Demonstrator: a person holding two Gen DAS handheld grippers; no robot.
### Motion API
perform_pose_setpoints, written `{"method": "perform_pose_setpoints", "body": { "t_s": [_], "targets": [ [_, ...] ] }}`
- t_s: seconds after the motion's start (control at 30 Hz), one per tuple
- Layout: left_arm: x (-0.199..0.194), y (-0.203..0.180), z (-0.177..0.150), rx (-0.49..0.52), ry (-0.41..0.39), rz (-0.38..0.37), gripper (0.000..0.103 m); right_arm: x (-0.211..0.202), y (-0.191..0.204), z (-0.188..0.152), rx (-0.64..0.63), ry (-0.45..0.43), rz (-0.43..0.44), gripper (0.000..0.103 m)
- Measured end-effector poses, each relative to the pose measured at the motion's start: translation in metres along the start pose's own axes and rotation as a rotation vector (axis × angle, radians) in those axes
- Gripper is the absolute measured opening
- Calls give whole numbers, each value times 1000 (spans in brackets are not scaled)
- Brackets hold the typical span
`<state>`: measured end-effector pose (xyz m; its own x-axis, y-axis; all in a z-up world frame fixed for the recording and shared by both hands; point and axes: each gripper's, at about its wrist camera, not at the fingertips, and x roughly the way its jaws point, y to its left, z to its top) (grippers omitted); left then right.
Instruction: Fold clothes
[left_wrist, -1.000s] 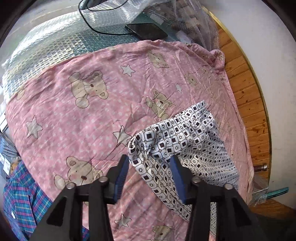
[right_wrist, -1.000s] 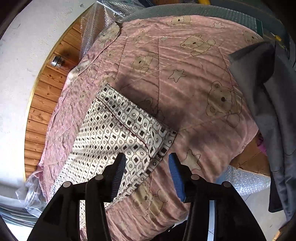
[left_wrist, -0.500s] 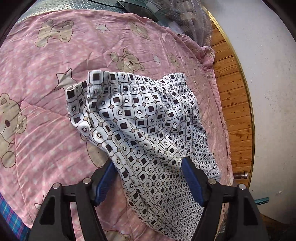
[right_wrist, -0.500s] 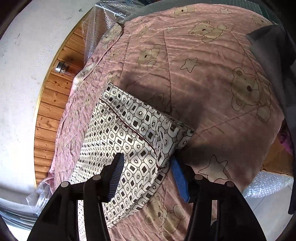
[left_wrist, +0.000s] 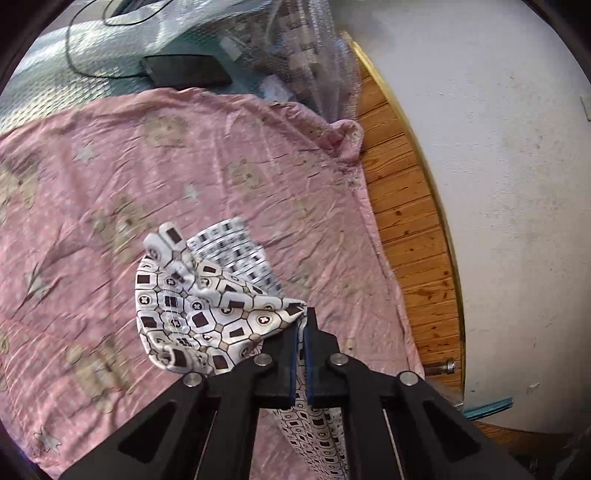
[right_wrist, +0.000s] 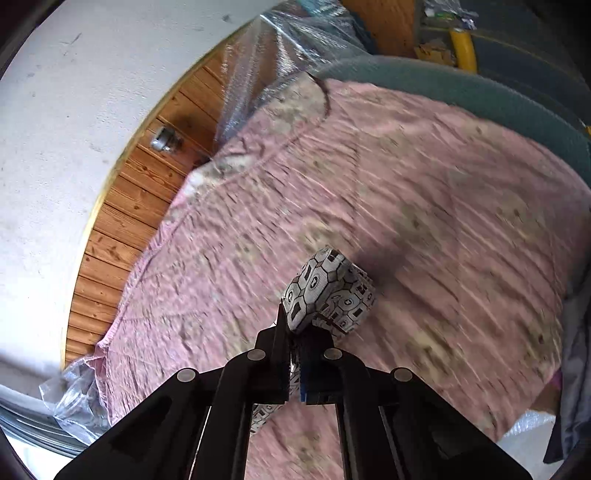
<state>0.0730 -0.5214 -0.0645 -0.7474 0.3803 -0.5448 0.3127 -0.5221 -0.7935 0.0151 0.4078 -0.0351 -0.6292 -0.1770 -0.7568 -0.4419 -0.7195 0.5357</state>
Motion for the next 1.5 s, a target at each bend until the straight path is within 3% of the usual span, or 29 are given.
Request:
{"method": "perform_pose_setpoints", "body": {
  "t_s": [0.23, 0.33, 0.43, 0.53, 0.63, 0.73, 0.83, 0.9, 1.07, 1.17, 1.23, 1.37, 1.5],
  "targets": [
    [42, -141, 91, 120, -17, -224, 2, -5, 116, 102, -79, -133, 106, 1],
    [37, -186, 121, 168, -34, -304, 2, -15, 144, 117, -88, -178, 146, 1],
    [25, -197, 136, 207, -32, -321, 2, -9, 146, 112, -83, -180, 146, 1],
    [24, -173, 136, 243, -16, -237, 2, 25, 125, 91, -56, -126, 100, 1],
    [47, -113, 121, 248, 37, -102, 2, 76, 92, 58, -45, -48, 12, 1],
    [92, -24, 93, 228, 133, 114, 4, 135, 50, 16, -21, 78, -126, 1],
    [129, 60, 73, 137, 222, 300, 6, 175, 20, -12, -33, 182, -233, 1],
    [134, 79, 70, 114, 225, 320, 8, 172, 23, -11, -75, 191, -237, 4],
    [129, 67, 81, 200, 308, 341, 13, 141, 21, 3, -97, 183, -302, 26],
    [121, 71, 87, 206, 345, 377, 24, 115, 26, 14, -115, 121, -407, 29],
    [114, 74, 86, 215, 360, 414, 30, 114, 43, 23, -172, 93, -400, 30],
    [109, 87, 86, 195, 368, 444, 30, 170, 95, 44, -328, 145, -311, 43],
    [92, 94, 95, 122, 255, 462, 30, 240, 117, 59, -388, 207, -304, 45]
  ]
}}
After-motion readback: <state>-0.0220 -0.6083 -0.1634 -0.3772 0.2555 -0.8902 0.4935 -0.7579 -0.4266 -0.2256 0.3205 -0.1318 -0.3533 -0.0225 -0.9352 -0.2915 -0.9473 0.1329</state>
